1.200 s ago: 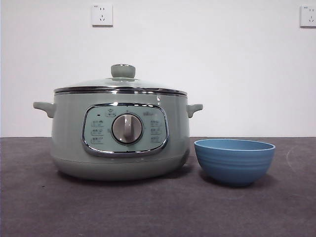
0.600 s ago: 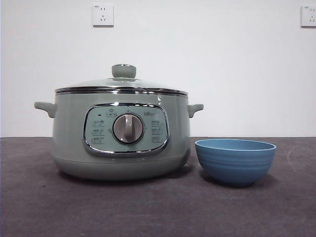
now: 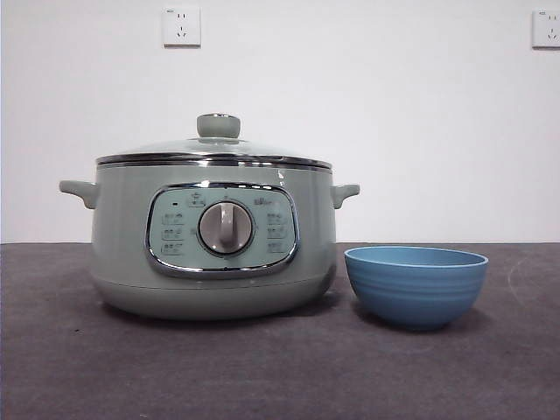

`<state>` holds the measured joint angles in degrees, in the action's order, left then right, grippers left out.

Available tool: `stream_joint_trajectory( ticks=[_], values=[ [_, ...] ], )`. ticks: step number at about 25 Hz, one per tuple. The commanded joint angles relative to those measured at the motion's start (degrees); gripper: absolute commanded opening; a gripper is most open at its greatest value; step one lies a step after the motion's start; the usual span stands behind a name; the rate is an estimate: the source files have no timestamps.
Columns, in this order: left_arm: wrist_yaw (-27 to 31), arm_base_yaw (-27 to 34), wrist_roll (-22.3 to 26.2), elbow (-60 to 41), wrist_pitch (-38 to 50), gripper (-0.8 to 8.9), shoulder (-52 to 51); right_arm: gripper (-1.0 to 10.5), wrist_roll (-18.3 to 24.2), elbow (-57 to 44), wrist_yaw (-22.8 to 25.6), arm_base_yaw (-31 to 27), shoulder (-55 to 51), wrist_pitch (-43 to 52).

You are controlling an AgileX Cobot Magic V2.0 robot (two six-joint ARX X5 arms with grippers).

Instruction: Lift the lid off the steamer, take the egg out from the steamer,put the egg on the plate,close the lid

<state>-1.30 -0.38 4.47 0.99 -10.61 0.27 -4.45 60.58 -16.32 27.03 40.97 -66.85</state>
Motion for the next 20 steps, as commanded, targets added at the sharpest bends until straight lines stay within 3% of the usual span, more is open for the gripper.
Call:
stream_joint_trajectory(
  ticks=[1,2,5,9,14,20],
  values=[
    [-0.3,0.2,-0.3,-0.8,0.3,-0.03,-0.1,0.0,0.4,-0.3,0.2,0.0,-0.1,0.6],
    [-0.3,0.2,-0.3,-0.8,0.3,-0.03,-0.1,0.0,0.4,-0.3,0.2,-0.1,-0.2,0.6],
    [-0.3,0.2,-0.3,-0.8,0.3,-0.04,-0.1,0.0,7.2,-0.5,1.7,-3.8,-3.9,6.2],
    [-0.3,0.2,-0.3,-0.8,0.3,-0.04,-0.1,0.0,6.1,-5.9,0.0,-13.5,-13.4,26.5],
    [-0.3,0.2,-0.3,-0.8,0.3,-0.04,-0.1,0.0,9.3,-25.6,0.1,-21.9,-26.1,46.2],
    [-0.3,0.2,-0.3,-0.8,0.3,-0.04,-0.1,0.0,8.7,-44.0,0.2,-23.6,-34.1,56.8]
  ],
)
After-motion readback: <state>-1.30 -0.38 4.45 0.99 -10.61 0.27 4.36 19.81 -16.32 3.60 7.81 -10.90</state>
